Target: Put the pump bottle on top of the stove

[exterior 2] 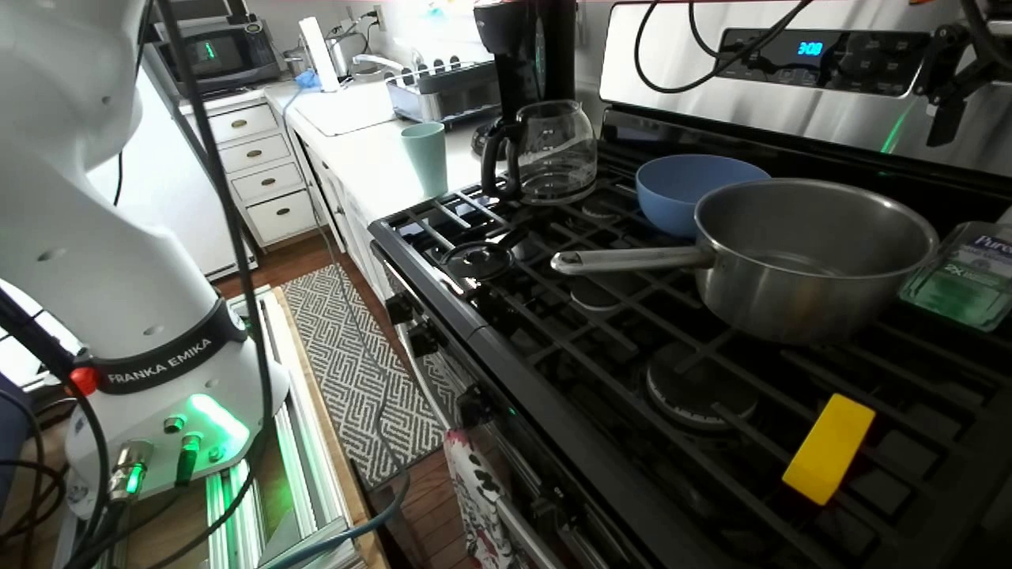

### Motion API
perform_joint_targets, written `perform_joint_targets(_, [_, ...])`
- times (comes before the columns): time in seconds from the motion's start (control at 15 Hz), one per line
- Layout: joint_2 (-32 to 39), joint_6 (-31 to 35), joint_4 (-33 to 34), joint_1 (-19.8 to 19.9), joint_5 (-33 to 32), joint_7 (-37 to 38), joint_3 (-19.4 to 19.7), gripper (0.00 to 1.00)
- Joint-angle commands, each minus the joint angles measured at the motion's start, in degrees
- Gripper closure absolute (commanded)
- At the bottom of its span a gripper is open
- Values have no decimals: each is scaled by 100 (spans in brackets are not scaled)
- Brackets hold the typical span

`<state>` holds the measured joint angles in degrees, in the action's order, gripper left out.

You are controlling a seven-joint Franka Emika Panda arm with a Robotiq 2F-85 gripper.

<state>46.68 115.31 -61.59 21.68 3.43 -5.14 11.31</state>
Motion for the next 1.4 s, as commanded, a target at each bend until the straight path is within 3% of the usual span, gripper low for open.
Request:
perform_joint_targets(0.0, [870,-791,1339,168,94,89,-48,0])
perform_joint_targets(0.07, [404,-238,480,18,0,54,2,0])
perform_joint_targets(0.33, [730,-583,988,84,0,62,2,0])
perform_joint_targets(0.53, [930,-709,1262,231,81,-618,-195,0])
perform_joint_targets(0.73, [1162,-430,1473,303,44,-1333,-304,0])
perform_joint_targets(1.07, [1446,337,1768,367,93,-1603,-332,0])
perform_joint_targets(1.33, [1791,268,2200,444,-60,-1651,-534,0])
